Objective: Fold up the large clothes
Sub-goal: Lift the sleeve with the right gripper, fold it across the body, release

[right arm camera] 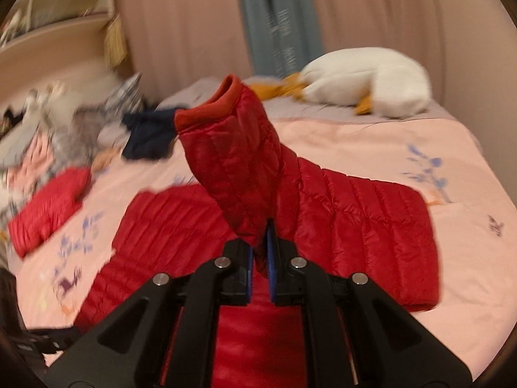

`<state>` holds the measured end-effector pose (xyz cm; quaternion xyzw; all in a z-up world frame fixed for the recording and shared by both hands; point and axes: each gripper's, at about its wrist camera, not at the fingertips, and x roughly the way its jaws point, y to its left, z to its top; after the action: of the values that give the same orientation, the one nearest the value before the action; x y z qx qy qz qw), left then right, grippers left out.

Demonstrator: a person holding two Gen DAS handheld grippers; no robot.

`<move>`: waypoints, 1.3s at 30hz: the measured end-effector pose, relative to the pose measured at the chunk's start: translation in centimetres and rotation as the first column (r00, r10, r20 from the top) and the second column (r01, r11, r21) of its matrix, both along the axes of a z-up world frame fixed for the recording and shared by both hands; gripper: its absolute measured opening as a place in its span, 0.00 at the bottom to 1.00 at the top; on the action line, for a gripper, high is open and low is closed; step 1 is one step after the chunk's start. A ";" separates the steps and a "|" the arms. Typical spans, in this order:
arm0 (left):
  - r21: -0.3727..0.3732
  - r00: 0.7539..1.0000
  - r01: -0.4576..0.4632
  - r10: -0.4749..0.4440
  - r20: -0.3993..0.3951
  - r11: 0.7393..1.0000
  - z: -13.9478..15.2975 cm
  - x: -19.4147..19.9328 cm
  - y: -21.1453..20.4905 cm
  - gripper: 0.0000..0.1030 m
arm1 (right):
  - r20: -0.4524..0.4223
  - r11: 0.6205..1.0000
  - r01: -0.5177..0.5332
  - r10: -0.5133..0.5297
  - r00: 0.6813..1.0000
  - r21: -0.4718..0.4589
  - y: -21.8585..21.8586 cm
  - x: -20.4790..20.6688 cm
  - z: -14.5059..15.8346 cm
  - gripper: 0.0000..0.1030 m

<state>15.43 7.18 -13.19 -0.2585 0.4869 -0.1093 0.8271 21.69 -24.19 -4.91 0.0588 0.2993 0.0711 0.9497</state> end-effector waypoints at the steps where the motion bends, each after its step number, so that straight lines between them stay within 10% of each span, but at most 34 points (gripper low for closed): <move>1: -0.010 1.000 -0.002 0.002 -0.002 1.000 -0.1 0.1 0.3 0.99 | -0.017 1.000 -0.022 0.022 1.000 -0.009 1.2 0.2 -0.8 0.07; 8: -0.116 0.999 -0.010 0.005 -0.039 0.993 -1.2 1.8 2.1 0.99 | -0.182 0.984 -0.159 0.142 0.973 -0.082 9.7 3.0 -7.5 0.15; 15: -0.258 0.999 0.027 -0.035 -0.025 0.966 -1.3 5.5 1.6 0.99 | -0.185 0.969 -0.228 0.209 0.960 -0.089 10.5 1.3 -7.3 0.64; 28: -0.454 0.997 0.008 -0.042 -0.065 0.891 -4.3 13.1 -2.3 0.95 | -0.041 0.985 -0.149 0.153 0.987 0.088 1.0 -8.2 -4.2 0.68; 33: -0.483 0.995 -0.025 -0.027 -0.101 0.875 -5.3 14.4 -3.2 0.64 | -0.041 0.981 -0.105 0.113 0.993 0.160 -1.5 -9.8 -4.9 0.68; 37: -0.431 0.994 -0.048 0.002 -0.106 0.901 -5.5 15.2 -3.5 0.14 | -0.048 0.983 -0.071 0.080 0.996 0.169 -3.0 -10.6 -5.4 0.68; 39: -0.393 0.997 -0.060 0.034 -0.072 0.918 -4.6 15.1 -3.2 0.09 | -0.049 0.984 -0.053 0.063 0.997 0.171 -3.7 -10.8 -5.4 0.68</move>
<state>30.49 4.01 -17.77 -0.4349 0.4748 -0.1771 0.7444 10.86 -27.88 -10.32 0.1326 0.3191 0.1224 0.9304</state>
